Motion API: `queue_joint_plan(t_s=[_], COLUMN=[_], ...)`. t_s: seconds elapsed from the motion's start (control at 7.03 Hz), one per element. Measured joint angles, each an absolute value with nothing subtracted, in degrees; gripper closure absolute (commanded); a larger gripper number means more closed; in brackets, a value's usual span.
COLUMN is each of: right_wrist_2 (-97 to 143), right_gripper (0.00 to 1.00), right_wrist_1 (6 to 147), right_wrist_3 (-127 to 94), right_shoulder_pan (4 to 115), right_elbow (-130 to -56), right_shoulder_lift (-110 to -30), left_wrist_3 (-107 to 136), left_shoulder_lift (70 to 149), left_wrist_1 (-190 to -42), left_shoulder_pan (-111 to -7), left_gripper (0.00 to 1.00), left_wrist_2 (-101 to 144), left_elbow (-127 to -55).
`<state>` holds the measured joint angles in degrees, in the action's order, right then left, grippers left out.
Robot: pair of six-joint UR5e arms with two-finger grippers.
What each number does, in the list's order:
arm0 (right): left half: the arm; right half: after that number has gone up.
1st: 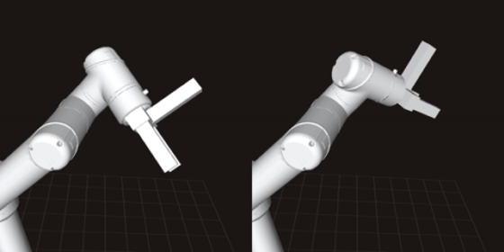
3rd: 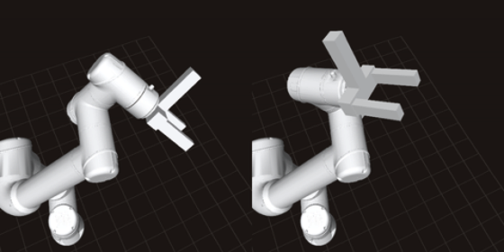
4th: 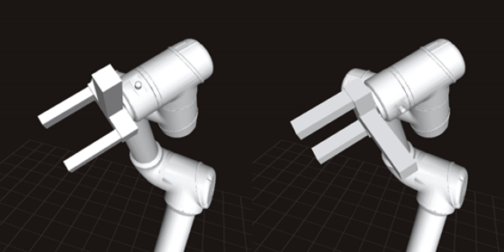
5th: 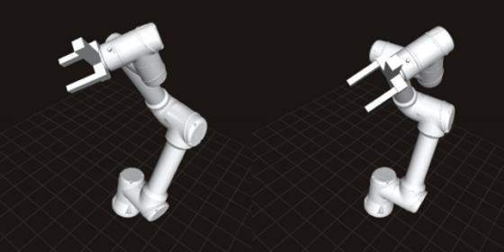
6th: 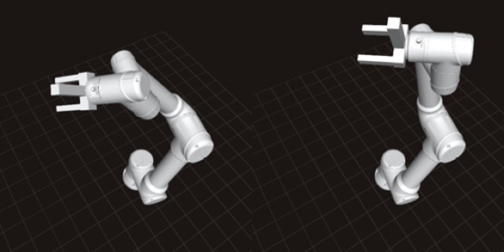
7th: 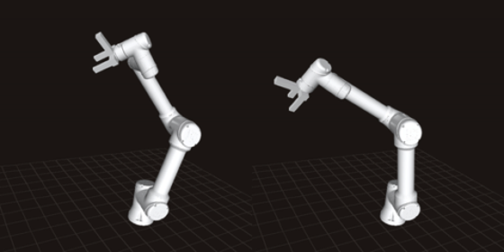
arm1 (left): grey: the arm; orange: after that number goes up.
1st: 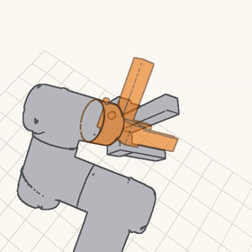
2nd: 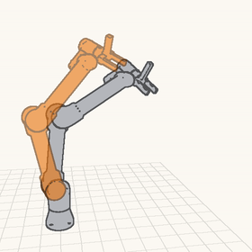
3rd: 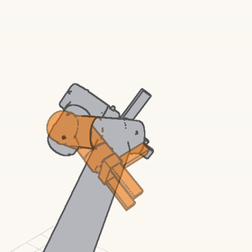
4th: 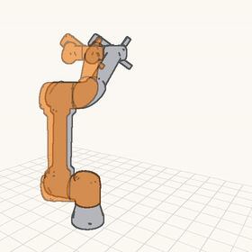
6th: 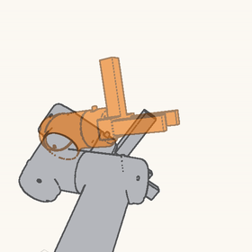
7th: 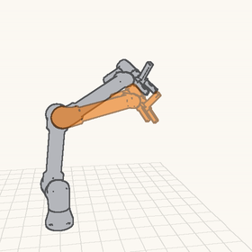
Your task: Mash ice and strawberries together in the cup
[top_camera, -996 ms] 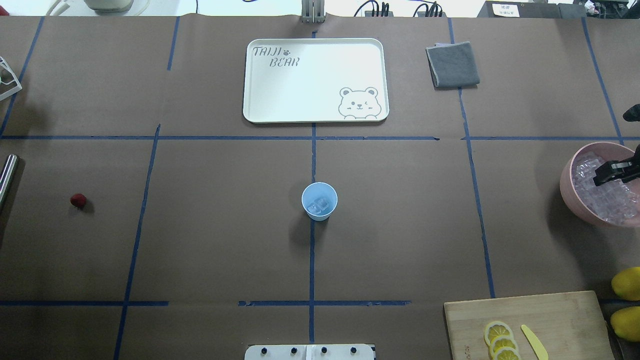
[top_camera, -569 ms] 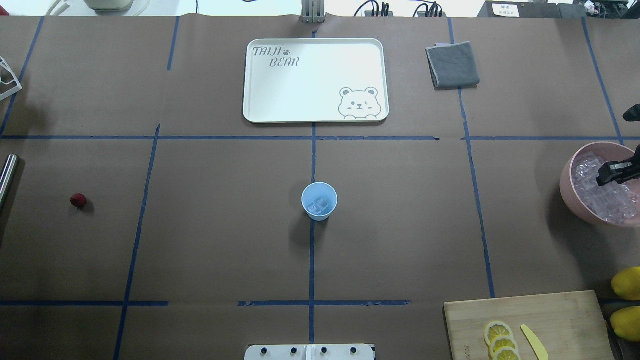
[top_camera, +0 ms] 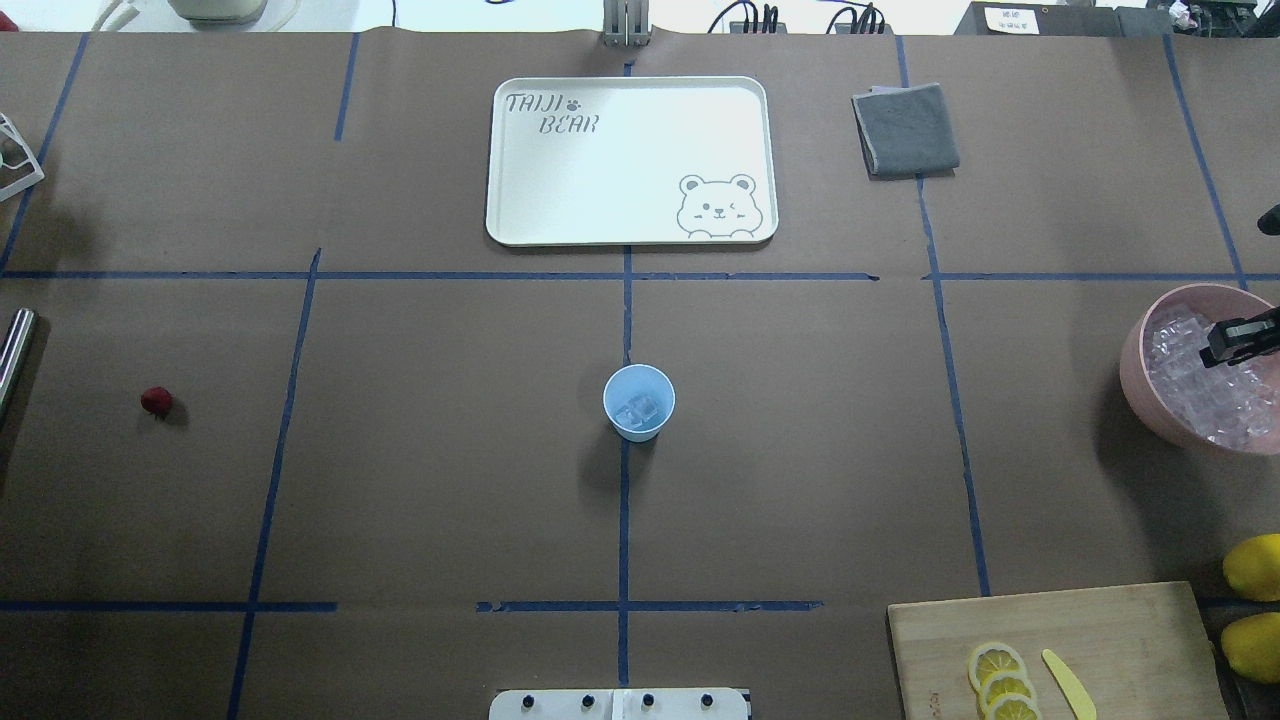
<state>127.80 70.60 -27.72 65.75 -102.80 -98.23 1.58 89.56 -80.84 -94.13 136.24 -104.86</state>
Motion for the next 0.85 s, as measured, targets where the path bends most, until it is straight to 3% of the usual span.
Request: queue_joint_plan(t_s=[0.43, 0.85], right_wrist_2=[128.8, 129.5], right_gripper=[1.00, 1.00], right_wrist_1=[77.4, 97.6], right_wrist_3=[-28.2, -32.2], right_shoulder_pan=[67.6, 61.8], right_elbow=[-112.5, -114.4], right_shoulder_lift=[-96.2, -76.5], left_wrist_3=[1.6, 1.6], left_shoulder_lift=[89.5, 89.2], left_wrist_1=[-80.8, -80.9], left_shoulder_pan=[-94.1, -94.1], left_gripper=[0.00, 0.00], left_wrist_2=[136.9, 136.9], left_elbow=[-104.9, -104.8])
